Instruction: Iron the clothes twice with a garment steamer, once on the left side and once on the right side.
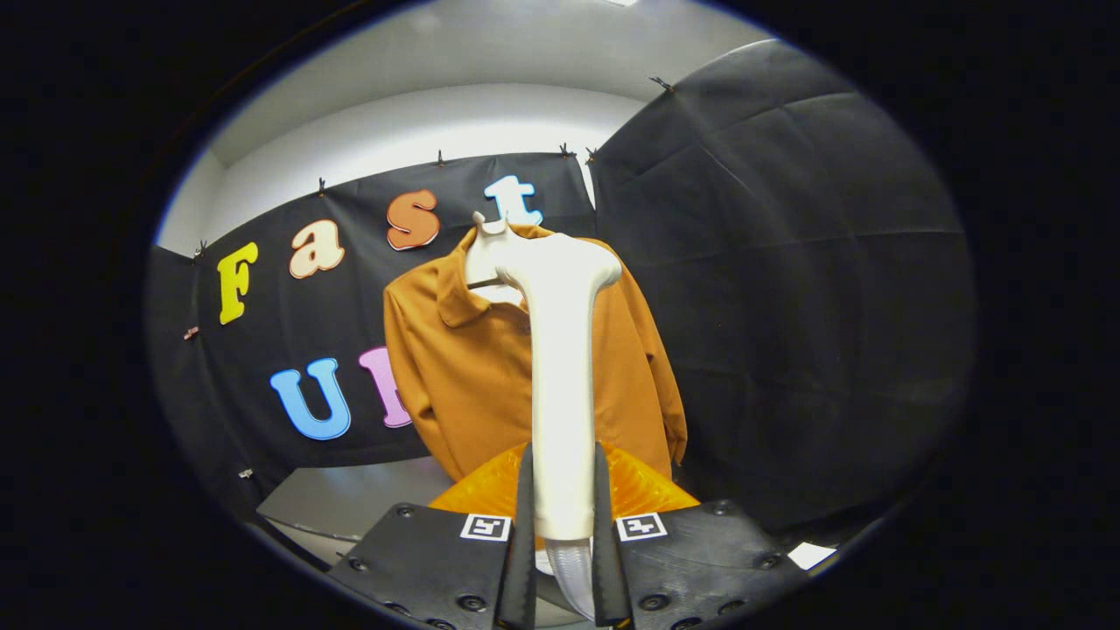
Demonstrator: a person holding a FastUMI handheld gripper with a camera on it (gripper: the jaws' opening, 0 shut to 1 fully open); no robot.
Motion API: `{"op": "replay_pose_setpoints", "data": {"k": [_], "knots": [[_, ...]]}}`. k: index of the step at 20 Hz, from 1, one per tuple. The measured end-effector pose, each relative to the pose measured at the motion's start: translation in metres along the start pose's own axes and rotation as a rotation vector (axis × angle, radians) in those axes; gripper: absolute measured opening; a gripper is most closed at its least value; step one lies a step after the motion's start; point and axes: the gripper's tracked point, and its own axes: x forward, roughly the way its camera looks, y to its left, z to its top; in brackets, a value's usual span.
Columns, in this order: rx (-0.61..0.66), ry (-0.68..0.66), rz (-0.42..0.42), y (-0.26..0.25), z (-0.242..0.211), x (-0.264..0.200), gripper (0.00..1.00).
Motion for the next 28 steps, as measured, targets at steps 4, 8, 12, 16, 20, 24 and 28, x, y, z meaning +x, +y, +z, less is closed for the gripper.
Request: {"op": "replay_pose_setpoints", "data": {"k": [4, 8, 12, 16, 20, 24, 28], "knots": [[-0.013, -0.044, 0.046, 0.048, 0.019, -0.012, 0.29], [-0.039, -0.089, 0.104, 0.099, 0.027, -0.030, 0.29], [-0.088, -0.119, 0.173, 0.148, 0.029, -0.046, 0.29], [-0.126, -0.136, 0.222, 0.183, 0.025, -0.061, 0.29], [-0.143, -0.129, 0.255, 0.204, 0.015, -0.075, 0.29], [-0.166, -0.126, 0.273, 0.214, 0.007, -0.083, 0.29], [-0.178, -0.125, 0.280, 0.218, 0.002, -0.089, 0.29]]}}
